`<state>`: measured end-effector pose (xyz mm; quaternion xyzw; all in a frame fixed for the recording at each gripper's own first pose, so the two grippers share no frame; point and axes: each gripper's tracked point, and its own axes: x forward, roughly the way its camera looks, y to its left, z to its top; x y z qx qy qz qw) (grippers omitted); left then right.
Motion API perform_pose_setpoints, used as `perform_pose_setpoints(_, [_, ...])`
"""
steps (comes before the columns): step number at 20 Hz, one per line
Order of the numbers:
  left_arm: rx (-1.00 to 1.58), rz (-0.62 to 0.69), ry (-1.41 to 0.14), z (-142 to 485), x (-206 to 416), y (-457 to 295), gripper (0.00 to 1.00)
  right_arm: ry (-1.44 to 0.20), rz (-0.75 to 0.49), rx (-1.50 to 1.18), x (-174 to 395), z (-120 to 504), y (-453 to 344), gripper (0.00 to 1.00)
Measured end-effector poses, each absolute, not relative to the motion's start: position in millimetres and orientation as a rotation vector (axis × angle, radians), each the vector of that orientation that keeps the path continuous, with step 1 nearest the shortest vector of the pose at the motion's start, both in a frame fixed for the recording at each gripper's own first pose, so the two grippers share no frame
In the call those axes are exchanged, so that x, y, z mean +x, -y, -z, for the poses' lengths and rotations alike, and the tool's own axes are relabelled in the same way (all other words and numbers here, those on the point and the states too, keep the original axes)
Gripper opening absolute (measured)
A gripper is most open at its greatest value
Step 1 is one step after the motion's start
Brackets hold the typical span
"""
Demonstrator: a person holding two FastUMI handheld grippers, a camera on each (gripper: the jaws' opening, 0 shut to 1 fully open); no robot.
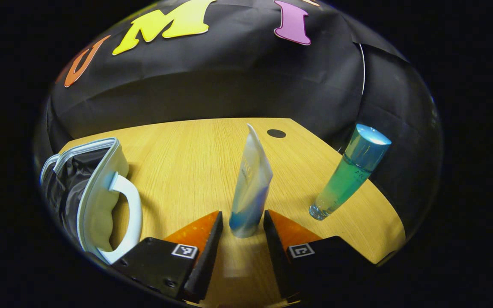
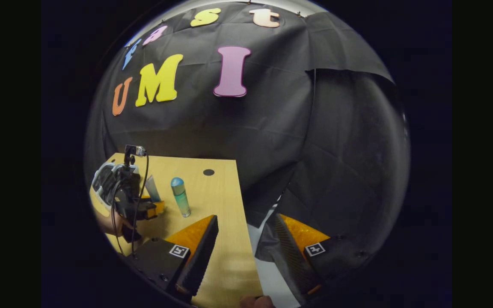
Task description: First open the suitcase, pack the skin care products into it, and then close the suitcase.
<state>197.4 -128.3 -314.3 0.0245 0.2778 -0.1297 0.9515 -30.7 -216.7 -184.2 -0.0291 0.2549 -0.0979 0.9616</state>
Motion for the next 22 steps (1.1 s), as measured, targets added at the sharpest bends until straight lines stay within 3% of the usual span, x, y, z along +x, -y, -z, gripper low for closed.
perform_pose_setpoints(2, [0.056, 0.272, -0.569, 315, 199, 128, 0.44, -0.515, 0.183, -0.061, -27, 185, 209, 0.80])
perform_pose_setpoints(4, [0.063, 0.277, -0.577, 314, 199, 125, 0.46, -0.512, 0.163, -0.064, -23, 188, 202, 0.80])
perform_pose_setpoints(7, [0.034, 0.294, -0.566, 299, 191, 122, 0.31, -0.508, 0.120, -0.071, -14, 198, 187, 0.79])
perform_pose_setpoints(8, [0.018, 0.299, -0.561, 289, 185, 120, 0.37, -0.509, 0.101, -0.068, -9, 203, 180, 0.80])
perform_pose_setpoints(14, [-0.063, 0.246, -0.513, 211, 127, 77, 0.37, -0.569, -0.070, -0.038, 24, 259, 113, 0.80])
perform_pose_setpoints(22, [-0.120, 0.113, -0.512, 164, 48, 8, 0.37, -0.631, -0.136, 0.023, 90, 324, 68, 0.80])
